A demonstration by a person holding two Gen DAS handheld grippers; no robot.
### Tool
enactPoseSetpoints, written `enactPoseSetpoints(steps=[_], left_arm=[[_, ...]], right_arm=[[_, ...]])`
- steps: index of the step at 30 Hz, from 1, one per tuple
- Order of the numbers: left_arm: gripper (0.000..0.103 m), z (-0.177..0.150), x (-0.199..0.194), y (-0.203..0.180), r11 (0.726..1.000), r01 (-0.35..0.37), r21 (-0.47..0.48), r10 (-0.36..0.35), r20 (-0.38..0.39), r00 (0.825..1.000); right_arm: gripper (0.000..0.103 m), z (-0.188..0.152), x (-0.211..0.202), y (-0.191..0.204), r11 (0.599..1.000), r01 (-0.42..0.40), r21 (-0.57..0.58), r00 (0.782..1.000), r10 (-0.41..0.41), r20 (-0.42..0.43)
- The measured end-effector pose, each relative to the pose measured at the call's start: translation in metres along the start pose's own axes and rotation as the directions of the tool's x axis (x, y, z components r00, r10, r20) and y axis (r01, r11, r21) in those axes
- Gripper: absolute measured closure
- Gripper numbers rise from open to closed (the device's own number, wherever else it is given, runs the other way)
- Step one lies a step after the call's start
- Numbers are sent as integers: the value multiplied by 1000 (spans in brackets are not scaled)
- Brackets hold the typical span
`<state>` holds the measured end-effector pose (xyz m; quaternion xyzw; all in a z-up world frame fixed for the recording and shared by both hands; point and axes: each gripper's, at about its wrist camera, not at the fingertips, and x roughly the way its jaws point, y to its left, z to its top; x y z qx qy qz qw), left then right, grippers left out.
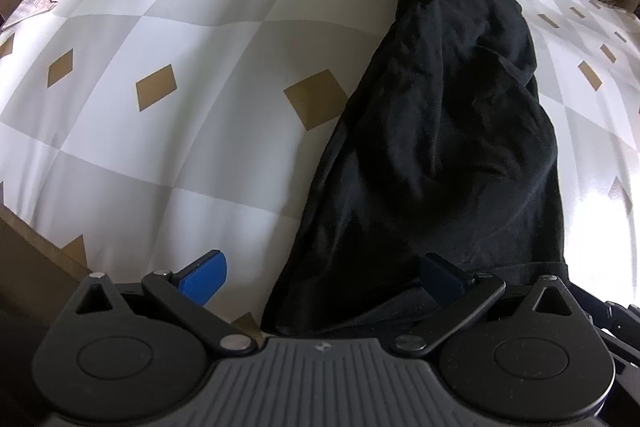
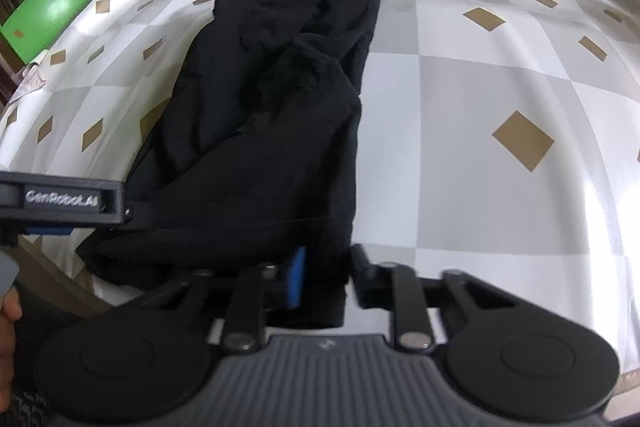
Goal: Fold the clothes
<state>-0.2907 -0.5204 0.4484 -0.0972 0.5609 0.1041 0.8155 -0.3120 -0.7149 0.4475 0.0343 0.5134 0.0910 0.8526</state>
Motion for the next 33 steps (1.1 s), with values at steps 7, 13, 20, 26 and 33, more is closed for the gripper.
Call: enactPoseSetpoints(steps=[7, 13, 20, 26, 33], left_arm=[[0, 0, 3, 0, 1000, -4, 5, 4, -5, 1000], [0, 1, 5, 3, 1000, -5, -2, 4, -18, 1000], [0, 1, 5, 5, 1000, -8, -12, 8, -17, 1000], [0, 1, 5, 2, 1000, -8, -8, 8, -13, 1000], [0, 0, 5, -3, 1000, -7, 17, 7, -11, 1000]], right_arm=[[96, -8, -7, 8, 1000, -1, -15, 999, 0, -35], [96, -21, -11, 21, 999, -3, -42, 997, 0, -72], [74, -18, -24, 8, 997, -28, 67, 999, 31, -40], [62, -9, -29, -8, 990, -16, 140, 999, 10, 41], [62, -1, -10, -8, 994, 4, 109, 996, -14, 89]])
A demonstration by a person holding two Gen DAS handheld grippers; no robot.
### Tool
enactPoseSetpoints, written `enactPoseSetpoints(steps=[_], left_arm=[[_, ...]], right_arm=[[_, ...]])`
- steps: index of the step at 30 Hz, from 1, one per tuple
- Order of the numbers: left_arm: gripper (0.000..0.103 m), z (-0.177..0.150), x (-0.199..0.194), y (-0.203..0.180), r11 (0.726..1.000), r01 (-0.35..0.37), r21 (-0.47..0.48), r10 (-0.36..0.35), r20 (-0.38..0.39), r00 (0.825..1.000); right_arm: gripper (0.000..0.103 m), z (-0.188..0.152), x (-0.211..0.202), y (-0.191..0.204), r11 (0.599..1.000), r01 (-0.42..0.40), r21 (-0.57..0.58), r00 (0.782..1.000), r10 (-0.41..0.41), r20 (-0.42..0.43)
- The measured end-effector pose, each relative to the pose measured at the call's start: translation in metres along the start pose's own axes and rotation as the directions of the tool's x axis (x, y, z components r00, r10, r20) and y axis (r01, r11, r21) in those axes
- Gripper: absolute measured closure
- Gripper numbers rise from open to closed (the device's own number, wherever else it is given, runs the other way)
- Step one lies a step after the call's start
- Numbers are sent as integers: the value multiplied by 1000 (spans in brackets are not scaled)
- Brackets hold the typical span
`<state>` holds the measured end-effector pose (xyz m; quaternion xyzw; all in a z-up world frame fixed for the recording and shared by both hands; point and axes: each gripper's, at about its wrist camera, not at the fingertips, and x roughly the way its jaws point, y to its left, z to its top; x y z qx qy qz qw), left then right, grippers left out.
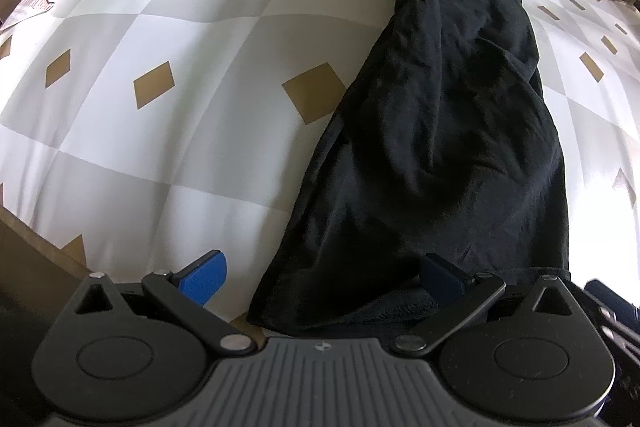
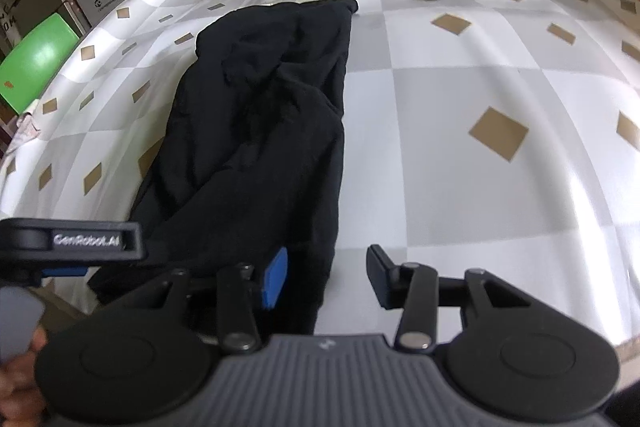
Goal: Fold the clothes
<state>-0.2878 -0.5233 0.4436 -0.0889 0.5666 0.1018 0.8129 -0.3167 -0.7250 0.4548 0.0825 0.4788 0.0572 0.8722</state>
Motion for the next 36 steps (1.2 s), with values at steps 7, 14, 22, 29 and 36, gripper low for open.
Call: enactPoseSetpoints(steps=[7, 14, 22, 29, 36], left_arm=[[0, 0, 4, -4, 1000, -10, 23, 10, -4, 1000], [0, 0, 10, -1, 999, -38, 15, 39, -26, 999], [0, 0, 8, 1, 999, -41, 17, 41, -12, 999], [0, 3, 9, 9, 998, -50, -31, 49, -14, 999], [0, 14, 7, 20, 993, -40, -114, 42, 17, 999]], right_arm=[[70, -4, 15, 16, 989, 55, -135, 998, -55, 2], [93, -13, 13, 35, 967, 49, -250, 998, -56, -22], [92, -23, 5, 41, 965, 1, -260, 994, -30, -109], [87, -23, 1, 39, 970, -20, -244, 984, -24, -176], [75, -13, -13, 38, 970, -7, -243, 999, -4, -47]])
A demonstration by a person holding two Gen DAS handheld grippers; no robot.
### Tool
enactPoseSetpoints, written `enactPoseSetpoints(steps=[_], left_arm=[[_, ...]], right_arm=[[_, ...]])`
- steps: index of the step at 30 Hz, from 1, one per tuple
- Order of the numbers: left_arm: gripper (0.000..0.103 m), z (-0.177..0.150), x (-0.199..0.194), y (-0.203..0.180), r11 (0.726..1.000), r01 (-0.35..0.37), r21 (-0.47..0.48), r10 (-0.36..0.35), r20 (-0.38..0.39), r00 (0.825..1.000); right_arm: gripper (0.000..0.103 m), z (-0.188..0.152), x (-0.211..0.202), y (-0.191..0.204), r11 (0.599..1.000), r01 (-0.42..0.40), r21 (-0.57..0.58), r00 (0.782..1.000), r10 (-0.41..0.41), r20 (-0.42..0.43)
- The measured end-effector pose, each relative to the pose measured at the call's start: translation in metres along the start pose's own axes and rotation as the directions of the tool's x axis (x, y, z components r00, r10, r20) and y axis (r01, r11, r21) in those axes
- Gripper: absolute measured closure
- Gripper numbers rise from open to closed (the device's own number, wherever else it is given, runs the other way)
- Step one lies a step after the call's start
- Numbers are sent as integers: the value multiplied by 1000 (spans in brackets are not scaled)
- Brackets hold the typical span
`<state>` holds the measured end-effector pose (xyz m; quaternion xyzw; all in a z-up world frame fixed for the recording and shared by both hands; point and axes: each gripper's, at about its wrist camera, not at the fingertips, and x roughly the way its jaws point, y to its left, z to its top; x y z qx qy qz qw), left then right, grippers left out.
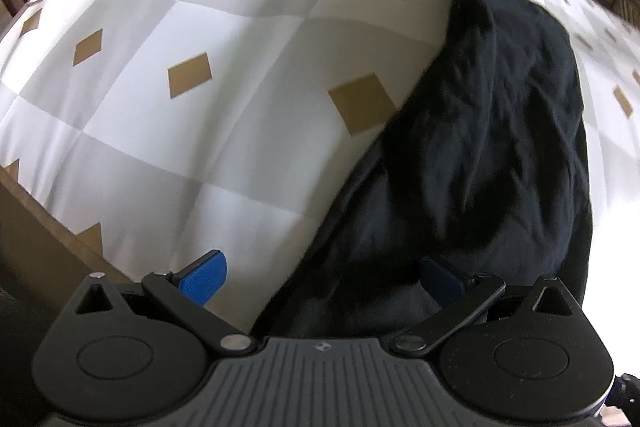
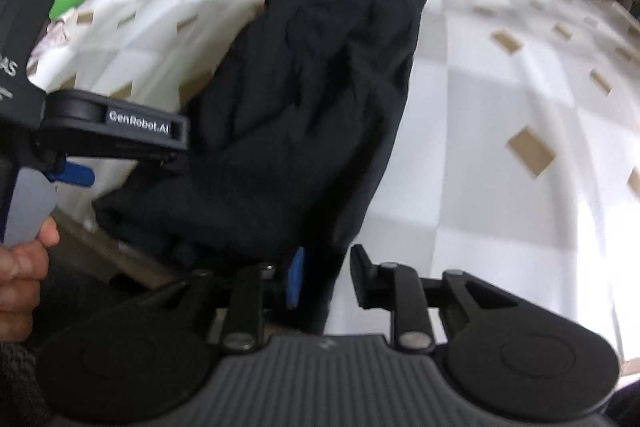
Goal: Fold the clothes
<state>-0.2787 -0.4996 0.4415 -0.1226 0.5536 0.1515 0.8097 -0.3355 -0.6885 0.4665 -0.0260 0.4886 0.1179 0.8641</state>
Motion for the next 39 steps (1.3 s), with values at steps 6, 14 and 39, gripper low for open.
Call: enactPoseSetpoints(steps=[6, 14, 39], left_arm=[[0, 18, 5, -3, 999, 25, -27, -24, 16, 1000], [0, 47, 19, -22, 999, 45, -30, -43, 51, 998], [0, 58, 47, 3, 973, -54, -224, 56, 1, 998]], right_arm=[[65, 2, -3, 13, 997, -60, -51, 996, 64, 64], [62, 3, 18, 20, 993, -109, -55, 994, 110, 7], [51, 10, 35, 9, 990, -144, -4, 989, 144, -38]])
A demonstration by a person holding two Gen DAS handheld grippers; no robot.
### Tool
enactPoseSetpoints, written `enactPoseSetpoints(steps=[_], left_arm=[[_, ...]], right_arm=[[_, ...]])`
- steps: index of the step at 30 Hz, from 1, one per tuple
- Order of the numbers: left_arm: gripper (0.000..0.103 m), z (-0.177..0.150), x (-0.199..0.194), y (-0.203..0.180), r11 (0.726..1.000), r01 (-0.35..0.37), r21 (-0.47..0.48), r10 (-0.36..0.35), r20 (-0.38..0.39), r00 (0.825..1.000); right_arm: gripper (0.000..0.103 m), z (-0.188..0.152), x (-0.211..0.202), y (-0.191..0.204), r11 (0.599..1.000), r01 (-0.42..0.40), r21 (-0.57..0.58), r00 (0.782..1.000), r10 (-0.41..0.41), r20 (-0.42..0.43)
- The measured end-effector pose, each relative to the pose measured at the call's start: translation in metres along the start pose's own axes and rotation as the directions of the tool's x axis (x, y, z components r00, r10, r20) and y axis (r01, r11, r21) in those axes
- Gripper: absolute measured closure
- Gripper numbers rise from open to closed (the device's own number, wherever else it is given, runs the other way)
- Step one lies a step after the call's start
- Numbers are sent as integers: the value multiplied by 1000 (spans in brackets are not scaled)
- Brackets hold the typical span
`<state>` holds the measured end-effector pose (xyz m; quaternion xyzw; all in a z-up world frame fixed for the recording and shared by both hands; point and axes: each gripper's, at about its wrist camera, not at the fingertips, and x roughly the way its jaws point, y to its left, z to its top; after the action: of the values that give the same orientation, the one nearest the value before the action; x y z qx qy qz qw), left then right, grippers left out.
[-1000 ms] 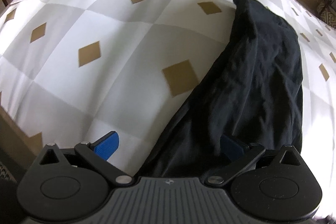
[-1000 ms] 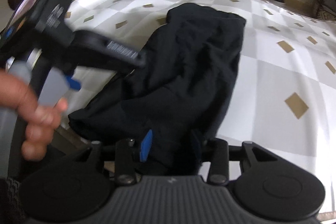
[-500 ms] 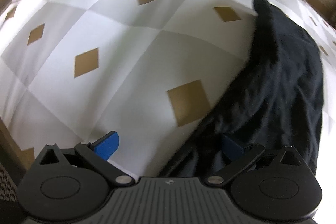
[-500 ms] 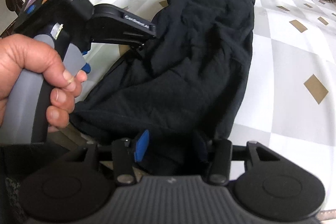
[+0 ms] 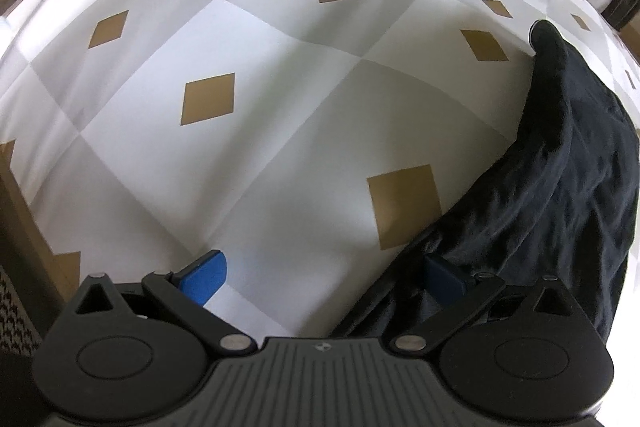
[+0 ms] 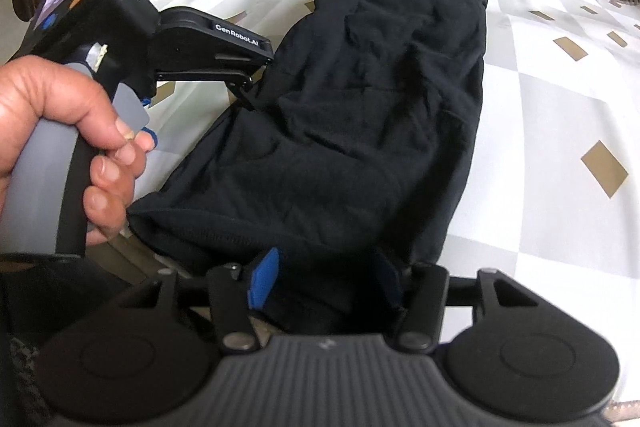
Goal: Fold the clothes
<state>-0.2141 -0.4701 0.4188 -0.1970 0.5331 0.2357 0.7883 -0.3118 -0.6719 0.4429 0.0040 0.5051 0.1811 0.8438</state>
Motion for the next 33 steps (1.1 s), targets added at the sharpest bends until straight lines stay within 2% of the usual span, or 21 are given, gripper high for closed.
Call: enactPoseSetpoints(steps=[5, 9, 12, 20, 25, 29, 33], left_arm=[[0, 4, -21, -12, 998, 32, 50, -35, 57, 998], [0, 12, -33, -24, 992, 91, 88, -95, 35, 995], [0, 16, -38, -39, 987, 76, 144, -81, 28, 996], [0, 52, -33, -48, 981, 68, 184, -70, 6, 998], [0, 64, -27, -58, 969, 140, 205, -133, -47, 990], [0, 68, -23, -69, 956, 166, 240, -155, -64, 986], [0, 69, -18, -75, 951, 185, 249, -169, -82, 982]], right_arm=[[51, 14, -11, -13, 999, 4, 41, 1000, -5, 18], [51, 35, -17, -23, 1000, 19, 8, 999, -19, 31], [51, 54, -17, -31, 999, 30, -29, 999, -29, 40], [50, 102, -1, -46, 987, 36, -158, 999, -31, 29], [49, 128, 15, -51, 973, 32, -229, 999, -23, 40], [48, 144, 31, -57, 958, 57, -282, 998, -46, 45], [48, 156, 46, -67, 957, 48, -287, 998, -37, 43]])
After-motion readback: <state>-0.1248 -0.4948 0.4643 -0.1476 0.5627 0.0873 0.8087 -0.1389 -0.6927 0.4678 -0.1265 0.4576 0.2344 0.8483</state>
